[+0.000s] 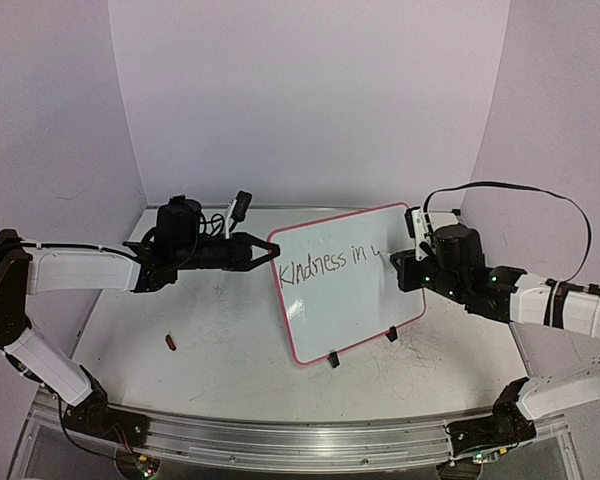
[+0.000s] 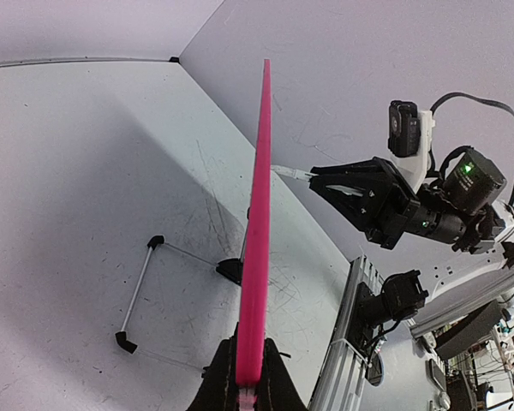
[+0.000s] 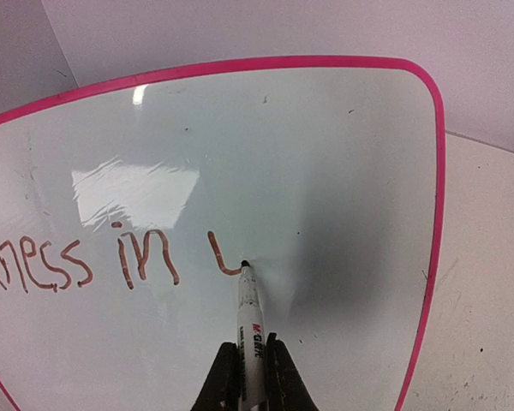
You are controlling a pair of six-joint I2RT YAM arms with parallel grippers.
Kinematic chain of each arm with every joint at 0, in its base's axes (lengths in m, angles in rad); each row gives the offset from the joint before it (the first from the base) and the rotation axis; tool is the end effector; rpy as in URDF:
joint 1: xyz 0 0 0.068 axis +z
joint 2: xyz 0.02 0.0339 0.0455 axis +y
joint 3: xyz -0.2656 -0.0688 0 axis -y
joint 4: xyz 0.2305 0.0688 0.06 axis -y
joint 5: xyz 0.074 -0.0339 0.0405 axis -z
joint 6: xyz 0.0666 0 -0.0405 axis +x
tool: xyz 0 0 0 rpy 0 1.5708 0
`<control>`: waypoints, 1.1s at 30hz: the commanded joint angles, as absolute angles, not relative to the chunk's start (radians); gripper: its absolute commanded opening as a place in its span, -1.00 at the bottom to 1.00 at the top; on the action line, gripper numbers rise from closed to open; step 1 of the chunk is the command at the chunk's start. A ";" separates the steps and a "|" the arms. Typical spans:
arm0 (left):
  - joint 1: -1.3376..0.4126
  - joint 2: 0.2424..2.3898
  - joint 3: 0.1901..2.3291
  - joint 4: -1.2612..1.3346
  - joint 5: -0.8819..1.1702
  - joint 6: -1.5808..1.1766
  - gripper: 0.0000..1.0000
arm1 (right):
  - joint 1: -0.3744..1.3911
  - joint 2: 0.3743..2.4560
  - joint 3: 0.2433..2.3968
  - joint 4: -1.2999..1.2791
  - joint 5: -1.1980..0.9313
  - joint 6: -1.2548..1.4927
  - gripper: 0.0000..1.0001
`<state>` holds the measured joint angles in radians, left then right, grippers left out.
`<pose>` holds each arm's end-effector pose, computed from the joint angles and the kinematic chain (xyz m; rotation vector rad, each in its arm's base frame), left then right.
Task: Write a sentence on the whiteboard
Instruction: Write on the whiteboard with the whiteboard.
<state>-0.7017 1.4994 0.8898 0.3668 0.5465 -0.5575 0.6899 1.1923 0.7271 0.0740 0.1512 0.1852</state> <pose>0.2461 -0.2533 0.2642 0.5699 1.9240 -1.3471 0.2255 0.1730 0.2572 -0.3970 1.9415 0.4255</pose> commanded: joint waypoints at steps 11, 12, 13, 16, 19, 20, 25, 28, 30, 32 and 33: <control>-0.718 1.489 0.905 0.365 0.558 -0.578 -1.00 | 0.691 1.235 0.801 0.141 0.190 0.182 -1.00; -0.718 1.489 0.904 0.365 0.557 -0.578 -1.00 | 0.691 1.236 0.804 0.142 0.190 0.183 -1.00; -0.718 1.489 0.904 0.364 0.557 -0.579 -1.00 | 0.691 1.238 0.807 0.143 0.190 0.183 -1.00; -0.718 1.488 0.905 0.365 0.557 -0.578 -1.00 | 0.691 1.244 0.811 0.143 0.190 0.181 -1.00; -0.718 1.489 0.904 0.365 0.555 -0.580 -1.00 | 0.691 1.247 0.811 0.144 0.193 0.181 -1.00; -0.718 1.489 0.904 0.365 0.555 -0.581 -1.00 | 0.691 1.248 0.810 0.143 0.193 0.184 -1.00; -0.718 1.482 0.898 0.365 0.551 -0.579 -1.00 | 0.691 1.223 0.764 0.127 0.172 0.202 -1.00; -0.718 1.485 0.897 0.365 0.551 -0.579 -1.00 | 0.691 1.208 0.734 0.114 0.163 0.207 -1.00; -0.719 1.488 0.899 0.365 0.551 -0.579 -1.00 | 0.693 1.201 0.723 0.106 0.154 0.211 -1.00; -0.718 1.491 0.901 0.365 0.552 -0.578 -1.00 | 0.692 1.193 0.714 0.098 0.152 0.213 -1.00; -0.719 1.491 0.903 0.365 0.552 -0.579 -1.00 | 0.692 1.190 0.711 0.094 0.152 0.214 -1.00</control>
<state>-0.7071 1.4994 0.8898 0.3676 0.5457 -0.5720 0.6899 1.2125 0.7317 0.1107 0.1648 0.1973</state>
